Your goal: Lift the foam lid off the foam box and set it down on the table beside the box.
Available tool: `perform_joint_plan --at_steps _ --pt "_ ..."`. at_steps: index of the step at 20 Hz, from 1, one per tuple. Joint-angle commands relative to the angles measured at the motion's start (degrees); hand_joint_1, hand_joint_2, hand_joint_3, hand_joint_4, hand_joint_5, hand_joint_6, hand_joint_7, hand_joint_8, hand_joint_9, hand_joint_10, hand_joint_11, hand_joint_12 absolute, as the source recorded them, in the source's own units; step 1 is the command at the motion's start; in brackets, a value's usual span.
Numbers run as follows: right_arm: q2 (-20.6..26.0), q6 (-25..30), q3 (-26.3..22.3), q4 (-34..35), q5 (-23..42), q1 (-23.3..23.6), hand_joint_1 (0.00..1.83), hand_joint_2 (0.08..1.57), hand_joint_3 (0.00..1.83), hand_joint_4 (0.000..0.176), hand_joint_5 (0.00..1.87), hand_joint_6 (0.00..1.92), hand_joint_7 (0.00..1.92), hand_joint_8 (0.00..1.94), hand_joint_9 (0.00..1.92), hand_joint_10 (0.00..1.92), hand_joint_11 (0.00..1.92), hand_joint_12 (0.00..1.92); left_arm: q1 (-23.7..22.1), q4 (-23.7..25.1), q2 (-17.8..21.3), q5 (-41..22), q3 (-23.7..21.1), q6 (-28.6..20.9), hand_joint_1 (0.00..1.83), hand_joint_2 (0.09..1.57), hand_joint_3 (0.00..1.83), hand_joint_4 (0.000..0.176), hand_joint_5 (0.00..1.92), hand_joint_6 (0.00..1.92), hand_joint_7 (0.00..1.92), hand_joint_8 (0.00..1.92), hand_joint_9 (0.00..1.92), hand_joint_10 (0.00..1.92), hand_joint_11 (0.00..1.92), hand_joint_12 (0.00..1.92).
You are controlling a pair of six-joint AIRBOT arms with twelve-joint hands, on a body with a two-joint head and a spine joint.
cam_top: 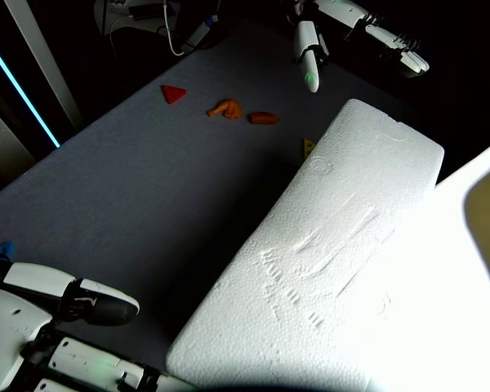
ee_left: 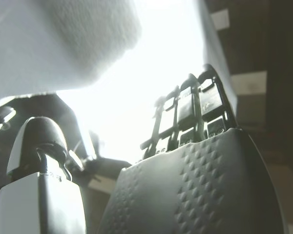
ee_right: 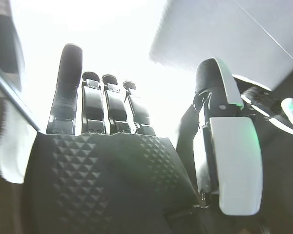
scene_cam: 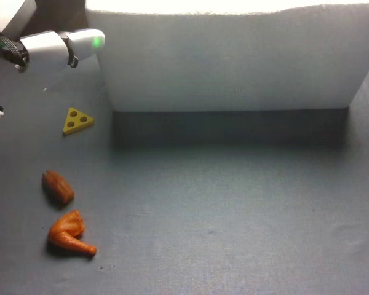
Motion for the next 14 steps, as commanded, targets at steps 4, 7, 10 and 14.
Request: perform_joint_plan --at_steps 4,7,10,14 --pt "-0.38 -0.34 2.05 0.63 4.59 1.12 0.66 1.15 0.00 0.000 0.00 0.00 0.00 0.00 0.00 0.00 0.00 1.92 -0.63 -1.87 -1.04 -4.38 1.93 -0.26 0.54 1.04 0.00 0.000 0.00 0.00 0.00 0.00 0.00 0.00 0.00 0.00" --pt "-1.70 -0.34 3.70 1.69 2.49 1.41 0.60 1.14 0.00 0.000 0.00 0.00 0.00 0.00 0.00 0.00 0.00 1.79 -0.46 -3.07 -2.18 -2.72 3.43 -0.69 0.55 1.01 0.05 0.000 0.00 0.00 0.00 0.00 0.00 0.00 0.01 0.40" --pt "-2.82 -0.34 5.14 3.44 0.92 1.54 0.58 1.11 0.00 0.000 0.00 0.00 0.00 0.00 0.00 0.00 0.00 1.19 -0.35 -4.02 -3.07 -1.45 4.55 -1.26 0.54 1.01 0.01 0.000 0.00 0.00 0.00 0.00 0.00 0.00 0.00 0.72" --pt "-4.59 1.62 7.37 4.67 -0.77 1.78 0.56 1.14 0.00 0.000 0.00 0.00 0.00 0.00 0.00 0.00 0.00 0.00 -0.22 -4.64 -4.14 -0.82 5.63 -2.44 0.53 1.03 0.00 0.000 0.00 0.00 0.00 0.00 0.00 0.00 0.00 0.43"
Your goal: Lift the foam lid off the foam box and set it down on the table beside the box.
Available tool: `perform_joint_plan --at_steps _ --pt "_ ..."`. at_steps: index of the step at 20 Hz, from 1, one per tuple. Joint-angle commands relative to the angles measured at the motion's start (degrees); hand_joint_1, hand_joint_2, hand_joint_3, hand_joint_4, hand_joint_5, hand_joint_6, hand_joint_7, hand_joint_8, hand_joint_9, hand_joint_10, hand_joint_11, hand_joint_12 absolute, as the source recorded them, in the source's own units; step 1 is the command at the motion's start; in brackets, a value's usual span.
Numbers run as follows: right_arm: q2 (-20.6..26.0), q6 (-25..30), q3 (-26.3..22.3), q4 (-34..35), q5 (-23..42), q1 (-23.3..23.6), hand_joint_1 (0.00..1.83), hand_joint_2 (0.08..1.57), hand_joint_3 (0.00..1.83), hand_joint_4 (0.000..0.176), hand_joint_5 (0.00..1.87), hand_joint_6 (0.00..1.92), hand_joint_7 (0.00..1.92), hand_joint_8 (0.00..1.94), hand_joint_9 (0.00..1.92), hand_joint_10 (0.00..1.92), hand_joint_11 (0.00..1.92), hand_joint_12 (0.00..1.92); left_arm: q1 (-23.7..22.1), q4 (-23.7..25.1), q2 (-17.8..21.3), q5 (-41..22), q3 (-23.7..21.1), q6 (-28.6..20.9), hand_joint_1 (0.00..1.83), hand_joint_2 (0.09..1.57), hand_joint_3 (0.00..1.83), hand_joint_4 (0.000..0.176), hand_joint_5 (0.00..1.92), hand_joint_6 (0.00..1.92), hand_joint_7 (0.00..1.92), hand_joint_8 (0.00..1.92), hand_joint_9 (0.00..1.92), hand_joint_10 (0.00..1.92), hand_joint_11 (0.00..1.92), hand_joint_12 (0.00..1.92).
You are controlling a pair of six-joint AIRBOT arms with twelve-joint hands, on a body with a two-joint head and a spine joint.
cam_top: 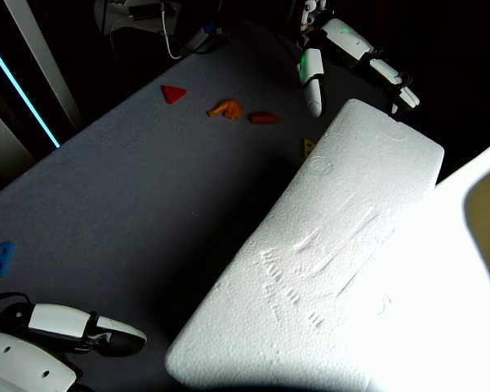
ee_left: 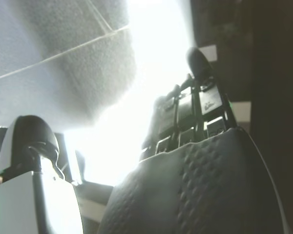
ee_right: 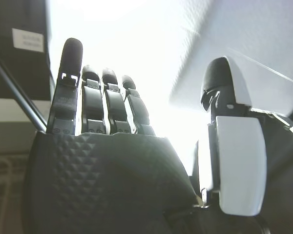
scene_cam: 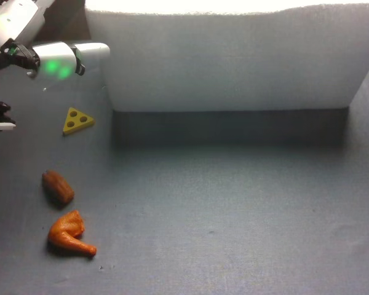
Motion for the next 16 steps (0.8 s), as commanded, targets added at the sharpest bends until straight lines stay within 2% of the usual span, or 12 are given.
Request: perform_joint_plan --at_steps 1,2,3,6,10,11,12,15,16 --pt "0.39 1.20 0.83 -0.99 6.23 0.73 0.56 1.14 0.00 0.000 0.00 0.00 0.00 0.00 0.00 0.00 0.00 0.00 -0.24 0.38 0.28 -6.62 0.54 -0.47 0.54 1.03 0.00 0.000 0.00 0.00 0.00 0.00 0.00 0.00 0.00 0.45" --pt "0.17 2.25 1.18 -0.99 6.23 0.73 0.54 1.13 0.00 0.000 0.00 0.00 0.00 0.00 0.00 0.00 0.00 0.00 -0.27 0.38 0.20 -6.55 0.64 -0.51 0.52 1.01 0.00 0.000 0.00 0.00 0.00 0.00 0.00 0.00 0.00 0.46" --pt "0.00 3.00 1.44 -1.00 6.29 0.76 0.47 1.13 0.00 0.000 0.00 0.00 0.00 0.00 0.00 0.00 0.00 0.00 -0.32 0.41 0.13 -6.50 0.76 -0.62 0.48 1.01 0.00 0.000 0.00 0.00 0.00 0.00 0.00 0.00 0.00 0.23" --pt "-0.33 5.56 2.07 -1.58 6.46 0.76 0.46 1.12 0.00 0.000 0.00 0.00 0.00 0.00 0.00 0.00 0.00 0.00 -0.53 0.43 -0.30 -6.15 1.25 -0.98 0.43 0.99 0.00 0.000 0.00 0.00 0.00 0.00 0.00 0.00 0.00 0.16" --pt "-0.46 7.94 2.22 -2.85 7.14 0.76 0.48 1.11 0.00 0.000 0.00 0.00 0.00 0.00 0.00 0.00 0.00 0.00 -0.62 0.56 -0.98 -5.78 1.81 -1.70 0.41 1.00 0.00 0.000 0.00 0.00 0.00 0.00 0.00 0.00 0.00 0.21" --pt "-0.49 8.31 2.29 -3.07 7.16 0.76 0.49 1.10 0.00 0.000 0.00 0.00 0.00 0.00 0.00 0.00 0.00 0.00 -0.62 0.65 -1.18 -5.64 2.03 -1.98 0.42 1.00 0.00 0.000 0.00 0.00 0.00 0.00 0.00 0.00 0.00 0.08" --pt "-0.56 8.63 2.36 -3.28 7.24 0.81 0.49 1.09 0.00 0.000 0.00 0.00 0.00 0.00 0.00 0.00 0.00 0.00 -0.66 0.70 -1.39 -5.49 2.23 -2.11 0.46 1.02 0.00 0.000 0.00 0.00 0.00 0.00 0.00 0.00 0.00 0.03" --pt "-0.91 9.23 2.82 -4.01 7.10 1.44 0.48 1.09 0.00 0.000 0.00 0.00 0.00 0.00 0.00 0.00 0.00 0.00 -1.08 1.06 -1.95 -4.96 2.76 -2.37 0.46 1.01 0.00 0.000 0.00 0.00 0.00 0.00 0.00 0.00 0.02 0.04" --pt "-1.15 9.43 3.05 -4.10 7.00 1.70 0.45 1.08 0.00 0.000 0.00 0.00 0.00 0.00 0.00 0.00 0.00 0.00 -1.32 1.16 -2.20 -4.79 3.02 -2.38 0.44 0.99 0.00 0.000 0.00 0.00 0.00 0.00 0.00 0.00 0.00 0.10"
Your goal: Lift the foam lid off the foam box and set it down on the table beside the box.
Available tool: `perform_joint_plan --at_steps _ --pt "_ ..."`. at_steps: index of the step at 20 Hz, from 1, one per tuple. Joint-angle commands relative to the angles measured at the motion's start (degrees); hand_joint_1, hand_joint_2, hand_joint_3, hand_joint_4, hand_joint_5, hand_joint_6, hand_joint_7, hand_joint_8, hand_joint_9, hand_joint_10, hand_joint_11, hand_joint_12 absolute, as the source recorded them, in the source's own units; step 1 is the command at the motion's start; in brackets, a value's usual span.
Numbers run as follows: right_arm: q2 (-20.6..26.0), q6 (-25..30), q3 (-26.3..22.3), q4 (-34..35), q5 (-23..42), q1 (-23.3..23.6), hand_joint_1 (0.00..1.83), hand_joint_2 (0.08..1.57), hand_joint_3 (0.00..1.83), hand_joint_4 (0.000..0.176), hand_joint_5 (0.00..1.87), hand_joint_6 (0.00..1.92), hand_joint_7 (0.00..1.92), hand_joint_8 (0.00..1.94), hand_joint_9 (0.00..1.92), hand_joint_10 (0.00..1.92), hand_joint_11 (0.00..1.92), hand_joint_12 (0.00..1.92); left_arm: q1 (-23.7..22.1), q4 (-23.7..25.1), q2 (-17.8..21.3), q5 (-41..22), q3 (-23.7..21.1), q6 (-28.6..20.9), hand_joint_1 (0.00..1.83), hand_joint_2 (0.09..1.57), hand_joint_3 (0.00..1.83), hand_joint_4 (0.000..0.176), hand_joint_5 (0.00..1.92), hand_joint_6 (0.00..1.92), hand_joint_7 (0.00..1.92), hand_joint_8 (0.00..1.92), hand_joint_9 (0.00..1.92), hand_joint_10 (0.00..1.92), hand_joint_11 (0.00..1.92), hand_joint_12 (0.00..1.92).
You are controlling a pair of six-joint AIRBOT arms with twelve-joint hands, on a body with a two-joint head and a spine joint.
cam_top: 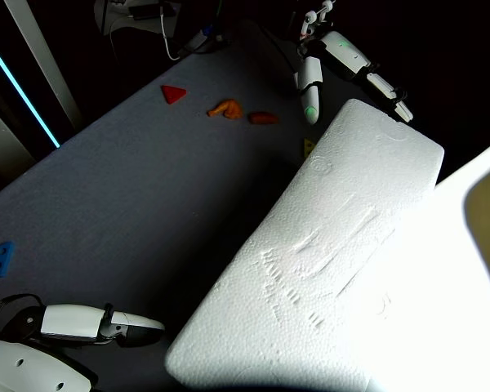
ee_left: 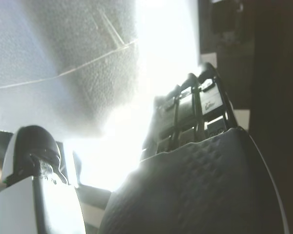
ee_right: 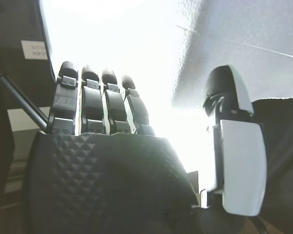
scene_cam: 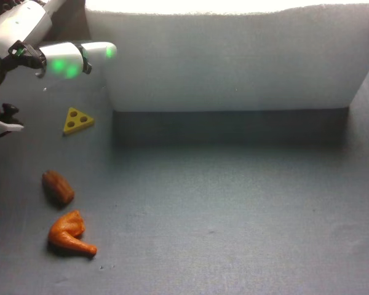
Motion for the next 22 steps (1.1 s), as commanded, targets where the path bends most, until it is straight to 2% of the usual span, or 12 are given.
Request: perform_joint_plan --at_steps 1,4,7,9,11,13,17,18,19,21,22 --pt "0.47 0.41 0.79 -0.88 6.75 0.86 0.46 1.09 0.00 0.000 0.00 0.00 0.00 0.00 0.00 0.00 0.00 0.00 -0.65 0.80 0.08 -6.59 0.52 -0.40 0.43 0.98 0.00 0.000 0.00 0.00 0.00 0.00 0.00 0.00 0.00 0.04" --pt "-0.54 0.77 1.95 -1.23 5.66 1.65 0.45 1.08 0.00 0.000 0.00 0.00 0.00 0.00 0.00 0.00 0.00 0.00 -1.18 0.96 -0.81 -5.74 1.77 -1.02 0.44 1.01 0.01 0.000 0.00 0.00 0.00 0.00 0.00 0.00 0.01 0.04" --pt "-1.30 0.84 2.83 -1.55 4.69 2.55 0.49 1.08 0.00 0.000 0.00 0.00 0.00 0.00 0.00 0.00 0.00 0.00 -1.56 0.95 -1.24 -5.22 2.46 -1.51 0.43 1.02 0.00 0.000 0.00 0.00 0.00 0.00 0.00 0.00 0.00 0.27" --pt "-1.56 0.92 3.15 -1.60 4.53 2.70 0.45 1.07 0.00 0.000 0.00 0.00 0.00 0.00 0.00 0.00 0.00 0.00 -1.85 1.20 -1.77 -4.52 3.06 -1.70 0.44 1.04 0.00 0.000 0.00 0.00 0.00 0.00 0.00 0.00 0.00 0.28" --pt "-1.74 0.99 3.38 -1.65 4.28 2.85 0.50 1.07 0.00 0.000 0.00 0.00 0.00 0.00 0.00 0.00 0.00 0.00 -1.97 1.41 -2.25 -4.06 3.50 -2.03 0.46 1.02 0.00 0.000 0.00 0.00 0.00 0.00 0.00 0.00 0.00 0.32" --pt "-1.87 1.04 3.44 -1.71 4.17 2.99 0.49 1.08 0.00 0.000 0.00 0.00 0.00 0.00 0.00 0.00 0.00 0.00 -1.97 1.56 -2.54 -3.98 3.71 -2.50 0.46 1.03 0.00 0.000 0.00 0.00 0.00 0.00 0.00 0.00 0.00 0.23" --pt "-2.33 1.53 3.82 -1.84 4.10 3.01 0.53 1.10 0.00 0.000 0.00 0.00 0.00 0.00 0.00 0.00 0.00 0.00 -1.98 1.84 -3.02 -3.69 4.21 -3.23 0.42 1.03 0.00 0.000 0.00 0.00 0.00 0.00 0.00 0.00 0.00 0.26" --pt "-2.34 1.81 3.83 -2.03 4.11 3.01 0.55 1.10 0.00 0.000 0.00 0.00 0.00 0.00 0.00 0.00 0.00 0.00 -1.98 2.01 -3.09 -3.71 4.25 -3.52 0.43 1.04 0.00 0.000 0.00 0.00 0.00 0.00 0.00 0.00 0.00 0.43" --pt "-2.38 2.01 3.83 -2.19 4.11 3.01 0.55 1.10 0.01 0.000 0.00 0.00 0.00 0.00 0.00 0.00 0.00 0.00 -1.98 2.18 -3.12 -3.79 4.25 -3.76 0.43 1.04 0.00 0.000 0.00 0.00 0.00 0.00 0.00 0.00 0.00 0.43" --pt "-2.39 2.87 3.95 -2.53 4.30 3.01 0.54 1.16 0.02 0.000 0.10 0.04 0.06 0.02 0.04 0.02 0.04 0.02 -1.98 2.46 -3.23 -4.08 4.27 -4.16 0.41 1.08 0.00 0.000 0.04 0.00 0.00 0.00 0.00 0.00 0.00 0.23" --pt "-2.42 3.47 4.04 -2.82 4.49 3.01 0.55 1.20 0.00 0.000 0.19 0.05 0.13 0.02 0.08 0.04 0.01 0.20 -1.97 2.57 -3.28 -4.20 4.33 -4.40 0.39 1.09 0.00 0.000 0.07 0.01 0.00 0.00 0.00 0.00 0.00 0.10"
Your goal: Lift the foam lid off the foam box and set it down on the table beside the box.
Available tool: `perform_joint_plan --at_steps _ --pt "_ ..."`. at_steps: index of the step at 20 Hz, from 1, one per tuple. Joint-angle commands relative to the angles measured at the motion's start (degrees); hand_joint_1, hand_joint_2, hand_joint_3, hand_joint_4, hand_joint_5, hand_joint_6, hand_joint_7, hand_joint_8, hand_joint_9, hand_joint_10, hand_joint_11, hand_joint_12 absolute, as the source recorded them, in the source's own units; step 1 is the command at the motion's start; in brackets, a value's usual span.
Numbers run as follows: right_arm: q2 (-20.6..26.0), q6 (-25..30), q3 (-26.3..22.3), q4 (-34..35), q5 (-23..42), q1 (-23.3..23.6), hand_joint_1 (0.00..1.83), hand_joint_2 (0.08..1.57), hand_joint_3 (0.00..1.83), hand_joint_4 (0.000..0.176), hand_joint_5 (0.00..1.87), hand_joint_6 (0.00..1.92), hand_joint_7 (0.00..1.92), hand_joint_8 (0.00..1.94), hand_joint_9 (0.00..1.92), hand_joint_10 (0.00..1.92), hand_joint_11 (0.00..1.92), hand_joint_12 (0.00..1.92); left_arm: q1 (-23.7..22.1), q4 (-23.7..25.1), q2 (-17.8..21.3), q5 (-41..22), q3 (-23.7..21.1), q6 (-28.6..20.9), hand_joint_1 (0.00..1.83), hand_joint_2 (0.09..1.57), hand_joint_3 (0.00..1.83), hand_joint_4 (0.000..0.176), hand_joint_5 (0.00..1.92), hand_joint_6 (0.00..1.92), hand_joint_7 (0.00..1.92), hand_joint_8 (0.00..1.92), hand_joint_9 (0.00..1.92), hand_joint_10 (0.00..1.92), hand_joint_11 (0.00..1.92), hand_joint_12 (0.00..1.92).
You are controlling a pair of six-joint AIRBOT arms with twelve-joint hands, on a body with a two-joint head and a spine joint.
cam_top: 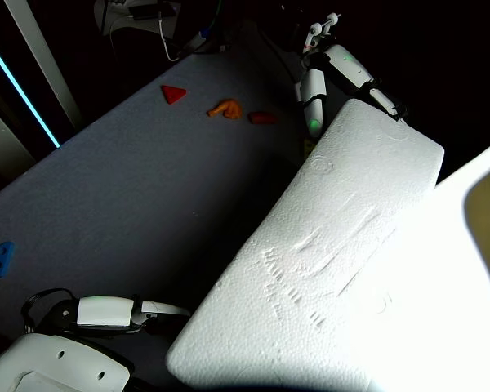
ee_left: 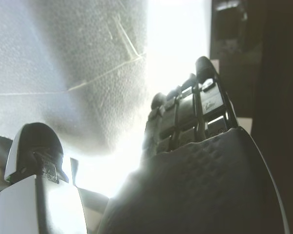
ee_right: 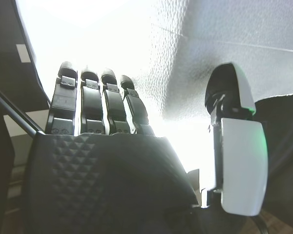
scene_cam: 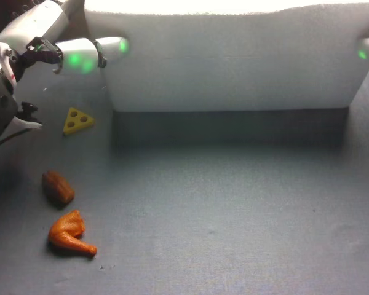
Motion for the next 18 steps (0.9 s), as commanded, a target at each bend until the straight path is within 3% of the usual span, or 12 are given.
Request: perform_joint_plan --at_steps 1,2,3,4,5,7,9,10,12,15,16,18 --pt "0.72 0.76 0.65 -1.44 7.24 0.73 0.56 1.19 0.00 0.000 0.22 0.05 0.15 0.01 0.09 0.04 0.00 0.26 -0.59 0.70 0.19 -7.27 0.44 -0.70 0.37 1.10 0.00 0.000 0.09 0.01 0.00 0.00 0.00 0.00 0.00 0.02" --pt "0.65 1.19 0.72 -1.70 7.34 0.73 0.56 1.19 0.00 0.000 0.22 0.05 0.15 0.01 0.09 0.04 0.00 0.26 -0.56 0.78 0.19 -7.45 0.44 -0.92 0.37 1.10 0.00 0.000 0.09 0.01 0.00 0.00 0.00 0.00 0.00 0.02" --pt "0.64 1.36 0.74 -1.92 7.44 0.73 0.58 1.20 0.00 0.000 0.16 0.74 0.32 0.03 0.09 0.39 0.00 0.97 -0.56 0.82 0.17 -7.57 0.43 -0.96 0.37 1.10 0.00 0.004 0.13 0.02 0.00 0.00 0.00 0.00 0.00 0.00" --pt "0.64 1.43 0.74 -2.01 7.52 0.73 0.56 1.21 0.00 0.000 0.08 1.02 0.29 0.02 0.02 0.52 0.00 1.04 -0.51 0.85 0.17 -7.63 0.42 -1.00 0.32 1.11 0.01 0.004 0.13 0.02 0.00 0.00 0.00 0.00 0.00 0.00" --pt "0.63 1.49 0.72 -2.07 7.64 0.73 0.55 1.20 0.00 0.000 0.05 1.07 0.28 0.01 0.00 0.47 0.00 0.83 -0.46 0.85 0.16 -7.71 0.42 -1.08 0.30 1.12 0.01 0.005 0.15 0.02 0.00 0.00 0.00 0.00 0.00 0.00" --pt "0.63 1.80 0.70 -2.20 7.82 0.73 0.51 1.20 0.00 0.000 0.07 1.07 0.22 0.00 0.00 0.25 0.00 0.09 -0.32 0.97 0.16 -8.12 0.40 -1.51 0.30 1.14 0.01 0.000 0.16 0.02 0.00 0.00 0.00 0.00 0.00 0.00" --pt "0.64 2.18 0.48 -2.57 8.27 0.73 0.48 1.21 0.00 0.000 0.04 0.91 0.22 0.01 0.00 0.28 0.00 0.00 0.05 1.03 0.46 -8.97 0.02 -1.75 0.29 1.13 0.01 0.000 0.16 0.02 0.00 0.00 0.00 0.00 0.00 0.00" --pt "0.64 2.27 0.28 -2.81 8.63 0.73 0.48 1.21 0.00 0.000 0.06 0.93 0.18 0.01 0.00 0.16 0.00 0.00 0.29 1.03 0.70 -9.44 -0.24 -1.81 0.29 1.13 0.01 0.000 0.15 0.01 0.00 0.00 0.00 0.00 0.00 0.00" --pt "0.67 2.49 -0.59 -3.38 9.84 0.73 0.49 1.20 0.00 0.000 0.12 0.66 0.14 0.01 0.01 0.01 0.00 0.00 0.68 1.32 1.23 -10.76 -0.99 -2.00 0.32 1.15 0.01 0.000 0.16 0.01 0.00 0.00 0.00 0.00 0.01 0.00" --pt "0.68 2.78 -2.03 -4.59 11.58 0.73 0.47 1.21 0.00 0.000 0.10 0.61 0.20 0.03 0.09 0.04 0.00 0.00 0.98 2.06 2.03 -12.59 -2.14 -2.18 0.30 1.16 0.01 0.000 0.11 0.00 0.00 0.00 0.00 0.00 0.00 0.00" --pt "1.14 2.78 -2.66 -5.25 12.27 0.73 0.46 1.22 0.01 0.000 0.09 0.69 0.23 0.02 0.09 0.17 0.00 0.35 1.16 2.34 2.54 -13.69 -2.80 -2.21 0.29 1.15 0.01 0.000 0.10 0.00 0.00 0.00 0.00 0.00 0.00 0.00" --pt "1.69 2.78 -3.54 -6.04 13.14 0.73 0.50 1.18 0.00 0.000 0.00 1.06 0.11 0.00 0.00 0.15 0.00 1.13 1.28 2.87 3.41 -14.92 -3.78 -2.21 0.31 1.15 0.00 0.000 0.08 0.00 0.00 0.00 0.00 0.00 0.00 0.00"
